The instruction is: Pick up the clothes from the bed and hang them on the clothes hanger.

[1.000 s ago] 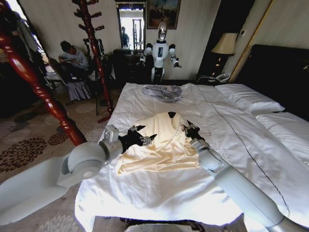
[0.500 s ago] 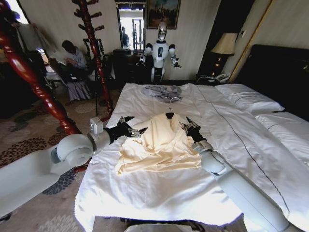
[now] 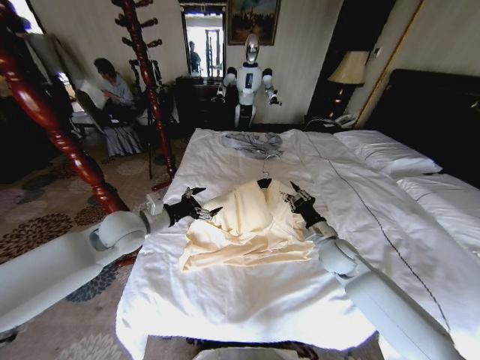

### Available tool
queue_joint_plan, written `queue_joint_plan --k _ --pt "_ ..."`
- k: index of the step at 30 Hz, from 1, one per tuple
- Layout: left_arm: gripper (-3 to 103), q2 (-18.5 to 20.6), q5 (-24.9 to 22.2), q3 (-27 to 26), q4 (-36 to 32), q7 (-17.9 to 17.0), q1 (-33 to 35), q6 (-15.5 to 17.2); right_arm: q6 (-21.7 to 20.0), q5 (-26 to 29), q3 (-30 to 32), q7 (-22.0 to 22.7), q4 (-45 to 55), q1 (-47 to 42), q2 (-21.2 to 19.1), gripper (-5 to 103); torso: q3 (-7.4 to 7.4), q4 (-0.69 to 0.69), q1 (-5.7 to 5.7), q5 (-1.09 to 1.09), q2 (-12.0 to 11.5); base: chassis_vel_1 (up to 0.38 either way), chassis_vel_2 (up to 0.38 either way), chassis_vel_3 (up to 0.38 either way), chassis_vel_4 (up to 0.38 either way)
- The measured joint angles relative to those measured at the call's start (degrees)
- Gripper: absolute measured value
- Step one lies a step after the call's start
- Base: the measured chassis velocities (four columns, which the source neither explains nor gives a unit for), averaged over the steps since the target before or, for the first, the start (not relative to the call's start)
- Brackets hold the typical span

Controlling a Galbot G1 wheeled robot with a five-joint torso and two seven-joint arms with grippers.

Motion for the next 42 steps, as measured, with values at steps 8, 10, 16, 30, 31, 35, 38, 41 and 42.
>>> queue_joint_plan --k 8,10,16,30,31,35,38,41,42 --pt "99 -1.8 -3.6 2.4 0.8 1.4 -0.6 0.5 5.4 -1.7 0.1 -1.1 0.0 -1.2 0.4 19 0.00 0.00 0.00 0.00 0.0 0.000 0.000 0.000 0.000" --pt "98 -2.2 -4.6 2.7 0.8 1.6 -0.7 0.6 6.2 -2.0 0.1 -1.5 0.0 -1.1 0.3 19 0.00 0.01 0.00 -0.01 0.0 0.000 0.000 0.000 0.000" --pt "93 -3.0 -5.4 4.3 0.6 2.2 -0.8 1.2 8.3 -2.7 -0.2 -2.6 0.0 -0.6 0.1 19 0.00 0.01 0.00 -0.01 0.0 0.000 0.000 0.000 0.000" --pt "53 -3.1 -0.5 7.1 1.4 5.2 -1.2 0.9 10.1 -4.3 -1.9 -4.4 -0.2 0.3 0.1 19 0.00 0.01 0.00 -0.01 0.0 0.000 0.000 0.000 0.000" --pt "48 -3.0 -0.1 7.5 1.3 5.3 -1.2 0.8 10.2 -4.4 -2.0 -4.5 -0.2 0.6 0.1 19 0.00 0.01 0.00 0.00 0.0 0.000 0.000 0.000 0.000" --pt "37 -2.7 0.8 8.2 1.3 5.4 -0.8 0.4 10.6 -4.5 -2.2 -4.8 -0.2 0.9 -0.1 19 0.00 0.01 0.00 -0.01 0.0 0.000 0.000 0.000 0.000" --pt "20 -2.4 1.2 8.2 1.3 5.4 -0.4 0.1 10.9 -4.3 -2.2 -5.5 -0.1 1.0 -0.2 19 0.00 0.01 0.00 -0.01 0.0 0.000 0.000 0.000 0.000" --pt "19 -2.4 1.1 8.1 1.3 5.4 -0.4 0.1 11.1 -4.2 -2.1 -5.8 0.2 1.0 -0.2 20 0.00 0.01 0.00 0.00 0.0 0.000 0.000 0.000 0.000" --pt "19 -2.4 1.1 8.1 1.3 5.3 -0.4 0.1 11.2 -4.2 -2.1 -5.9 0.2 1.1 -0.3 20 0.00 0.01 0.00 -0.01 0.0 0.000 0.000 0.000 0.000"
